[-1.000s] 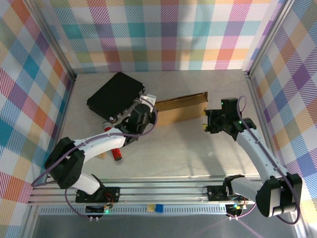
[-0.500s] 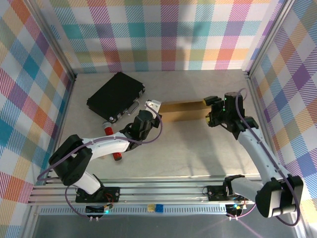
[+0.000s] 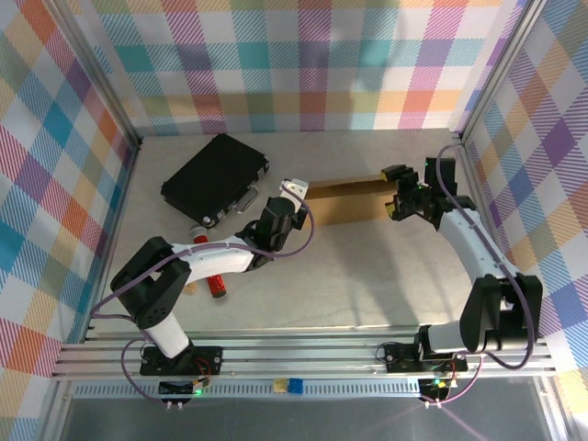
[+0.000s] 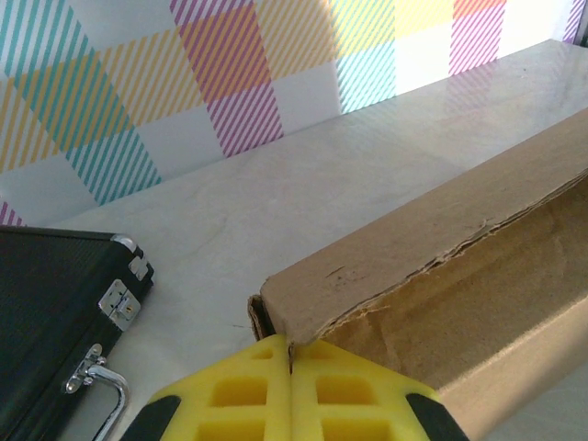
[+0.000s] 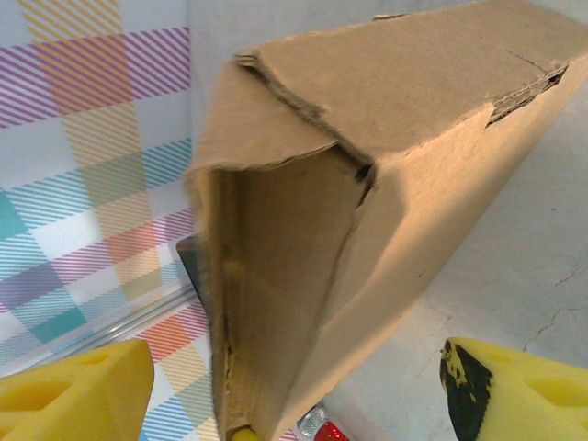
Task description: Fold the paper box
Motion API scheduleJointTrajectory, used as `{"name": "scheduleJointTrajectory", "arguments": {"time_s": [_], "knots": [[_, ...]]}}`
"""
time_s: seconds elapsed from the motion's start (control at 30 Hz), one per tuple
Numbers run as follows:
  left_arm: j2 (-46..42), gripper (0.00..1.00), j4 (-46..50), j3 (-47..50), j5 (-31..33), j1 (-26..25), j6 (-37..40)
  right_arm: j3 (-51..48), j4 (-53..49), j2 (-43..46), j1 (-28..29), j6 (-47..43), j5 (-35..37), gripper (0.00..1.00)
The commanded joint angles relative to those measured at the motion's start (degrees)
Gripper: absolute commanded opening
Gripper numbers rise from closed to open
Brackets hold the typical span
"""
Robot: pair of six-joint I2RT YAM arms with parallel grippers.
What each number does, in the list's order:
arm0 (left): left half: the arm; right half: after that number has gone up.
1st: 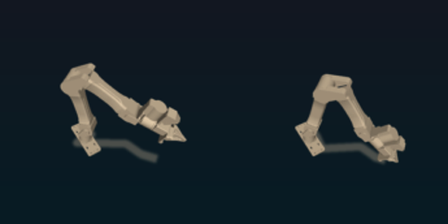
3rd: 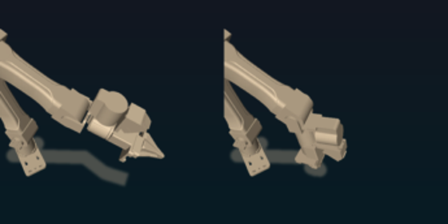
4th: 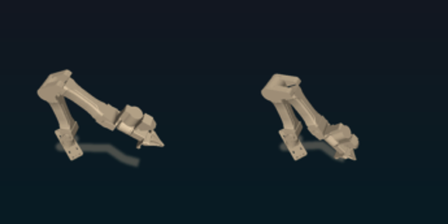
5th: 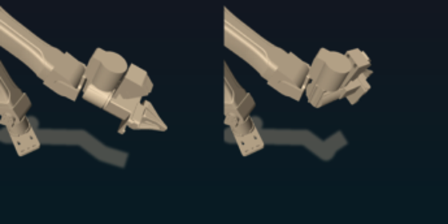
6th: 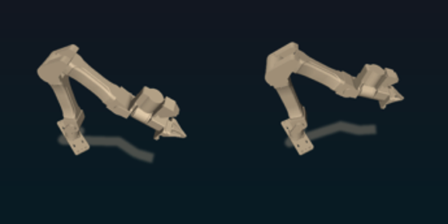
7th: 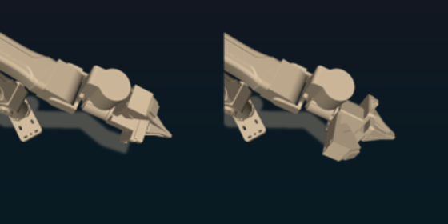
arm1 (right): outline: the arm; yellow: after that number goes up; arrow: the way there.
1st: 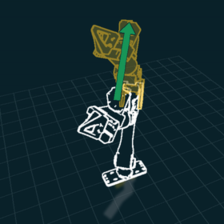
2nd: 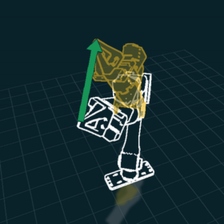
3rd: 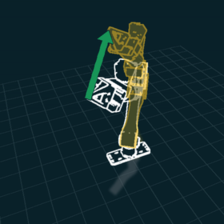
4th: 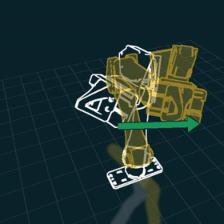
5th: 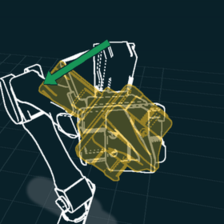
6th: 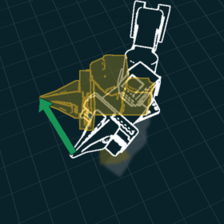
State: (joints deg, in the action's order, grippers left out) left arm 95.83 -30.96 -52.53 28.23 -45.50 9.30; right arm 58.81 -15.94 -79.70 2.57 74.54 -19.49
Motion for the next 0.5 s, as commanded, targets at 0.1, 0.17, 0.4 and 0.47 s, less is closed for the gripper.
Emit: {"name": "scheduleJointTrajectory", "arguments": {"time_s": [0.1,0.17,0.4,0.47], "knots": [[1.46,0.0,7.89,-1.93,-0.63,-0.31,-0.26,0.22,3.55,-3.35,-0.28,0.57,-3.28,0.78],[1.31,0.0,9.14,-2.4,-0.71,-0.38,-1.05,-0.48,4.08,-3.61,-0.2,0.95,-3.27,0.74],[-0.44,0.17,12.94,-2.27,-1.54,-0.37,-4.88,-1.85,3.56,-4.88,-0.27,0.79,-2.66,0.61],[-1.53,0.22,14.0,-1.95,-1.77,-0.37,-6.01,-2.13,3.39,-5.18,-0.22,0.7,-2.45,0.58]]}}
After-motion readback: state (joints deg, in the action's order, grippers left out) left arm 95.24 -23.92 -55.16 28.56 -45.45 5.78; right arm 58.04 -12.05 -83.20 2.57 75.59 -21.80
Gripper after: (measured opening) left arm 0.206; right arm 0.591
